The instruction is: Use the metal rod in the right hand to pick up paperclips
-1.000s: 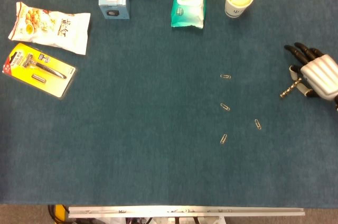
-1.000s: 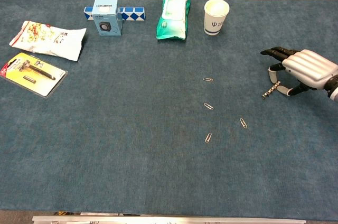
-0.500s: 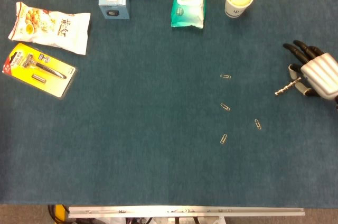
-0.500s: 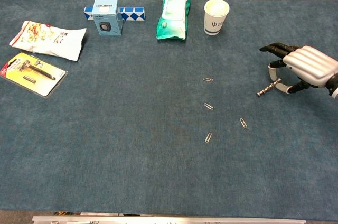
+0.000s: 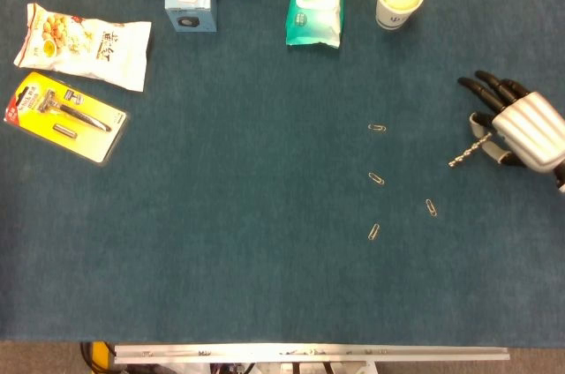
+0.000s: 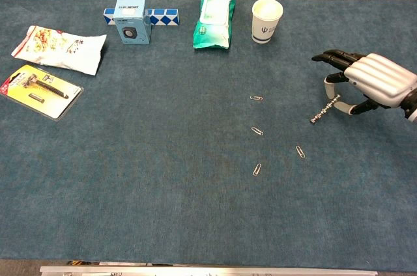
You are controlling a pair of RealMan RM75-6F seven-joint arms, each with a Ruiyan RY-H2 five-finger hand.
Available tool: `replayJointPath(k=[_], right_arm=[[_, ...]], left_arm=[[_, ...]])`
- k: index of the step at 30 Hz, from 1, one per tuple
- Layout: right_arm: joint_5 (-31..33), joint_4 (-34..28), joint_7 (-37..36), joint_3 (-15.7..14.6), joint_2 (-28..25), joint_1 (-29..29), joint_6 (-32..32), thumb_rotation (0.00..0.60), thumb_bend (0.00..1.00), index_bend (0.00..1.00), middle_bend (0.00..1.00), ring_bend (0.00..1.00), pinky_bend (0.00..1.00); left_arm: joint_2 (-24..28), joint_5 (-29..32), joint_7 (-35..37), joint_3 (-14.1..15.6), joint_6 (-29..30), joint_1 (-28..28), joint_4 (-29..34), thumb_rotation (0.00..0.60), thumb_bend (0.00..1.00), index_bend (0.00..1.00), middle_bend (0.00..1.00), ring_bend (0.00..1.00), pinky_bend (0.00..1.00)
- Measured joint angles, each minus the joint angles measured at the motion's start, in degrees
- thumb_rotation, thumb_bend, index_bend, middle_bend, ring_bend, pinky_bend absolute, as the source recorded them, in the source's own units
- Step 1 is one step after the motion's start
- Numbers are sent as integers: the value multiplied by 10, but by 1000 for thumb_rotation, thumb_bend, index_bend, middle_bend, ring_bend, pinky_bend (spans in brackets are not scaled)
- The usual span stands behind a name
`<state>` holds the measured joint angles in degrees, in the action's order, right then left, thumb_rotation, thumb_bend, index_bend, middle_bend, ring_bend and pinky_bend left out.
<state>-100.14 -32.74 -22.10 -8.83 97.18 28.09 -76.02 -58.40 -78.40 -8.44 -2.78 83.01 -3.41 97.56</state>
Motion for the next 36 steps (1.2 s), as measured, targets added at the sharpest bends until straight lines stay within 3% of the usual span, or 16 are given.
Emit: replayJointPath(k=[20,36], right_arm=[[-23,-240,110,-4,-99,15,-4,600,314,622,110,48,230],[-46,-323,136,-27,-142,1,3,600,315,622,110,48,230]], left_arm=[[10,-4,6,-5,20,8,6,600,246,247,49,101,162],[9,0,3,-8,23,9,7,600,246,247,49,101,162]])
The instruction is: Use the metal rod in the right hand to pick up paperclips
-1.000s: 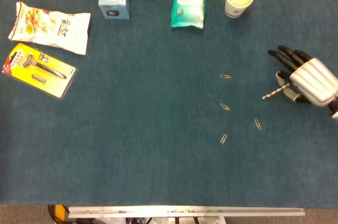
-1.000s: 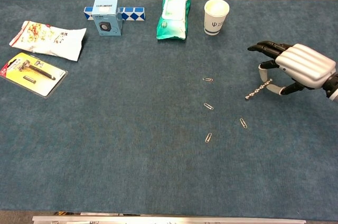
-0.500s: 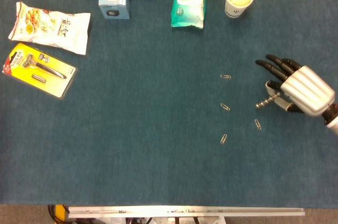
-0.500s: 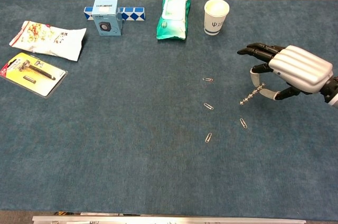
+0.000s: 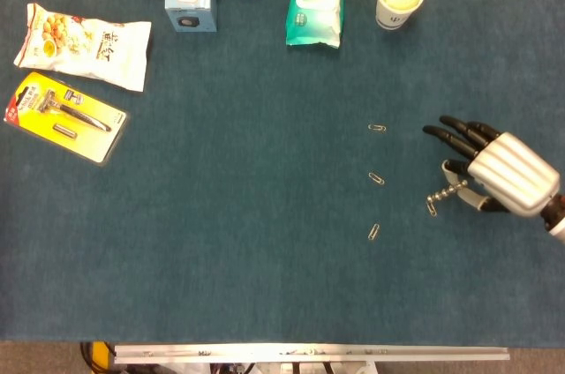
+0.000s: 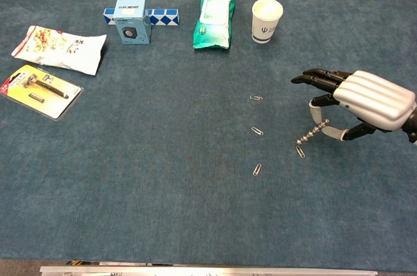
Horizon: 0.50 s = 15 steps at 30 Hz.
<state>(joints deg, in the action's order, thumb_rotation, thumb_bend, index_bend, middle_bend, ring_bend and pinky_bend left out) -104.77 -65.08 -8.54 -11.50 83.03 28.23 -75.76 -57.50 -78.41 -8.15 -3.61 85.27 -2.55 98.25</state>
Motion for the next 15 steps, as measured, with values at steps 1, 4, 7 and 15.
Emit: replayJointPath(k=[1,4,7,15], right_arm=[[-1,-1,1,-1,-1,-1,0,600,315,622,110,48,230],[-3,-6,5,-3,-4,-4,3,600,315,622,110,48,230],[-4,-9,7,-4,-5,-6,6,600,315,622,110,48,230],[-5,-6,8,-1,1,-7,13,600,316,622,110,48,230]], left_arm=[[0,0,0,0,1,0,1,600,246,247,49,101,162],[2,-1,2,0,2,1,1,600,246,247,49,101,162],[3,-2,2,0,3,2,3,600,246,247,49,101,162],[5,-4,5,0,5,3,5,600,246,247,49,101,162]])
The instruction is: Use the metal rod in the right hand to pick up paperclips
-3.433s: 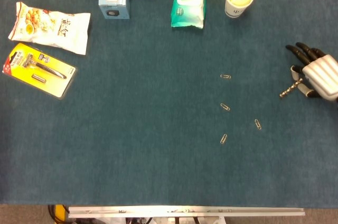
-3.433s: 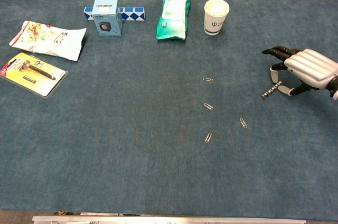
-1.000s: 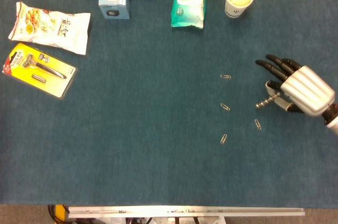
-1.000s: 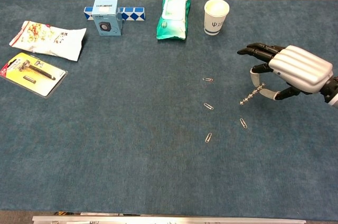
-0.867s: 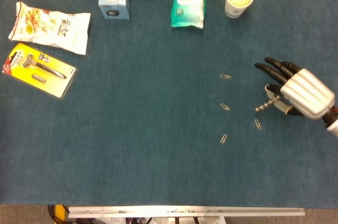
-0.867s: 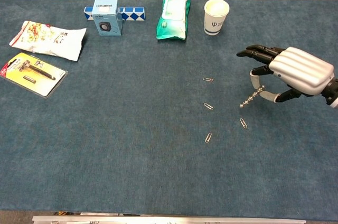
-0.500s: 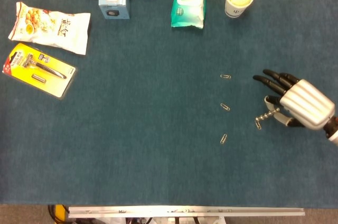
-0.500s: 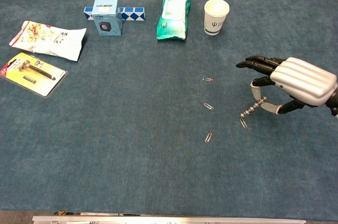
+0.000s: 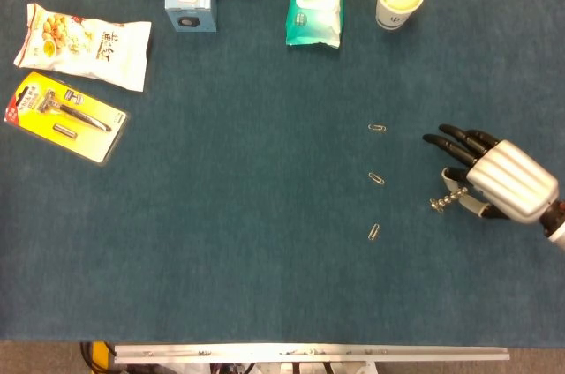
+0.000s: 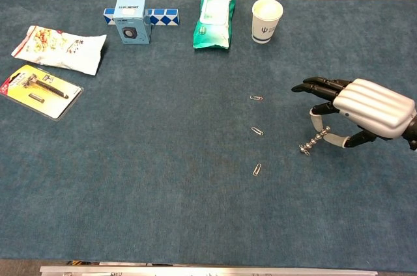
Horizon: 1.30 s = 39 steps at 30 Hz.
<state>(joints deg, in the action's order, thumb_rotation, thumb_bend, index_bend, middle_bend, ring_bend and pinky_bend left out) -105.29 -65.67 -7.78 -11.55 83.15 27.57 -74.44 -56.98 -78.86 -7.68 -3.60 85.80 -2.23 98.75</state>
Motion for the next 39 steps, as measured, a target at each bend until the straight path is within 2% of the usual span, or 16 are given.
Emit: replayJointPath(k=[23,39], right_arm=[[0,21,-9,39,51,45,29,600,317,622,110,48,230],[4,52,-17,55,85,76,45,600,318,622,110,48,230]], left_arm=[[9,1,13,-2,5,5,2,600,246,247,49,101,162],[13,8,22,-5,1,5,0,600,246,247,49,101,162]])
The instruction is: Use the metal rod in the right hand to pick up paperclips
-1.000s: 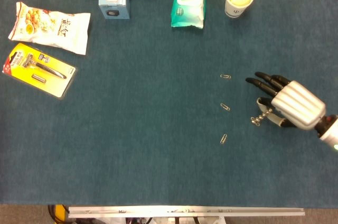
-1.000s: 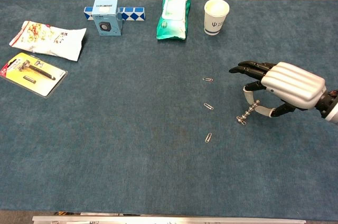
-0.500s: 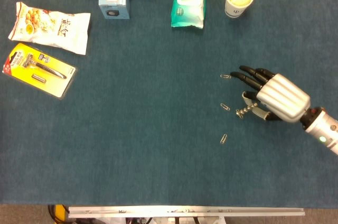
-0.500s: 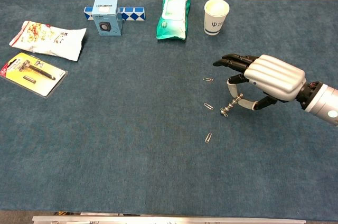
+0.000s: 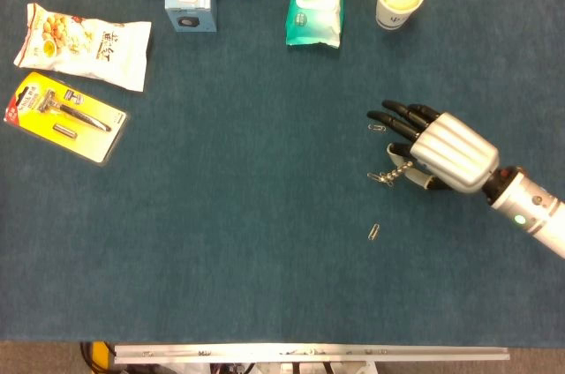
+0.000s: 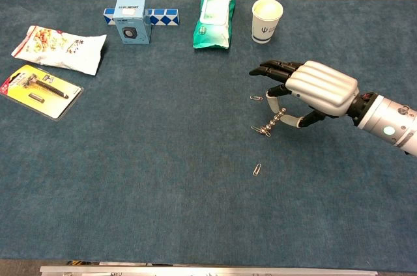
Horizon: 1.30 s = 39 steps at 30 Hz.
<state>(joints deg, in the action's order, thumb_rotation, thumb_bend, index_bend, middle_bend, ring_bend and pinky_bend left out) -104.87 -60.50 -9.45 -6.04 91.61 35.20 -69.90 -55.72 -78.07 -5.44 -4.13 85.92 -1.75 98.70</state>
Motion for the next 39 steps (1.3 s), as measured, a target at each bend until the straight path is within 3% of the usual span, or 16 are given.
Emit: replayJointPath(k=[13,29,39], right_arm=[[2,16,-10,1,15,10,-6,600,317,622,110,48,230],[16,-46,30,-5,-61,-26,-48,600,317,622,110,48,230],[33,-53,31,-15,-90,-65,-68,600,317,622,110,48,230]], left_arm=[[1,3,2,-1,-2,0,-1,600,246,247,49,101,162],[-12,-4,-28,5,-12,-7,1,600,246,247,49,101,162],[-20,-3,-40,7,-21,-13,-1,600,246,247,49,101,162]])
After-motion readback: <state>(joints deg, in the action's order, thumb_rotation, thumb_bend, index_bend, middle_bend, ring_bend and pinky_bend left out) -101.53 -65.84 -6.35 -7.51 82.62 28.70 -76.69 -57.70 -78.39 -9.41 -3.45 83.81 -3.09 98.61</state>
